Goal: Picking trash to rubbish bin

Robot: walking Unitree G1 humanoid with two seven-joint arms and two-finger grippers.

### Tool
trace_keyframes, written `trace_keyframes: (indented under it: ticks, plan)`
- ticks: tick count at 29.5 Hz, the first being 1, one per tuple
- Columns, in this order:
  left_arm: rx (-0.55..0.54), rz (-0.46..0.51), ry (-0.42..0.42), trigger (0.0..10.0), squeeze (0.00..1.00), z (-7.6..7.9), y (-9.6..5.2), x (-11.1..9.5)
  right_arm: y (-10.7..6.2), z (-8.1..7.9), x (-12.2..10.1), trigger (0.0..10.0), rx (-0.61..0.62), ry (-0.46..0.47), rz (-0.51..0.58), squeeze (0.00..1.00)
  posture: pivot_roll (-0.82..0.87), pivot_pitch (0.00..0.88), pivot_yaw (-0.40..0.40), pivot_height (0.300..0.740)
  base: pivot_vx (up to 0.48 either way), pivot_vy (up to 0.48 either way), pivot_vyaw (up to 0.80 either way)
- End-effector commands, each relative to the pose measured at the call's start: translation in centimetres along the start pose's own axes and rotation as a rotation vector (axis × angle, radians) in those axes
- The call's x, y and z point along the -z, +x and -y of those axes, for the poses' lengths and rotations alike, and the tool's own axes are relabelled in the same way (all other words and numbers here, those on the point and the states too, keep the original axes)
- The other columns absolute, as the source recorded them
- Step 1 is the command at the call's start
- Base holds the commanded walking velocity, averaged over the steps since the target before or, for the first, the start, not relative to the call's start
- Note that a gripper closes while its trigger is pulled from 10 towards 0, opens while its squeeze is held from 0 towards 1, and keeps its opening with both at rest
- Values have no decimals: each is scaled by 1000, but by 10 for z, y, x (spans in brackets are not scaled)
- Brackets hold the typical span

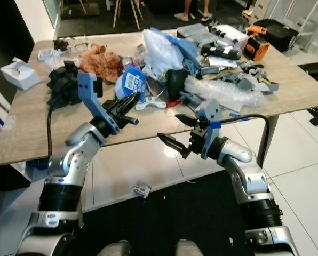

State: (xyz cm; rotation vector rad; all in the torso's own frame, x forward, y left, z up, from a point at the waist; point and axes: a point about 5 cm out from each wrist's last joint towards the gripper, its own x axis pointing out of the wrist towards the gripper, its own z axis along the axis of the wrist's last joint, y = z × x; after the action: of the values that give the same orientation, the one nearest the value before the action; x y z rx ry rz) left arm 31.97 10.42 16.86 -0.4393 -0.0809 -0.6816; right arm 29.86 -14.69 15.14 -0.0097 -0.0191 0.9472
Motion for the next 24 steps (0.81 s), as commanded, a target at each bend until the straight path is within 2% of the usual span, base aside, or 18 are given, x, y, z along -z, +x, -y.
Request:
trace_keyframes:
  ticks: [1, 4, 11, 24]
  plan:
    - [51, 27, -12, 10000, 0, 8, 2, 0, -1, -3, 2, 10000, -9, 10, -4, 0, -103, 0, -13, 740, 0, 0, 0]
    - [66, 42, -20, 10000, 0, 6, -1, 1, 4, -9, 6, 10000, -20, 28, -5, 0, -108, 0, -16, 740, -290, 0, 0]
    - [91, -38, 83, 10000, 0, 2, -9, 14, 7, -7, 8, 10000, 0, 113, 35, 0, -108, 0, -17, 740, -401, 0, 0]
    - [117, -54, 118, 10000, 0, 4, -8, 17, 7, -4, 9, 10000, 29, 162, 51, 0, -104, 0, -22, 740, -480, 0, 0]
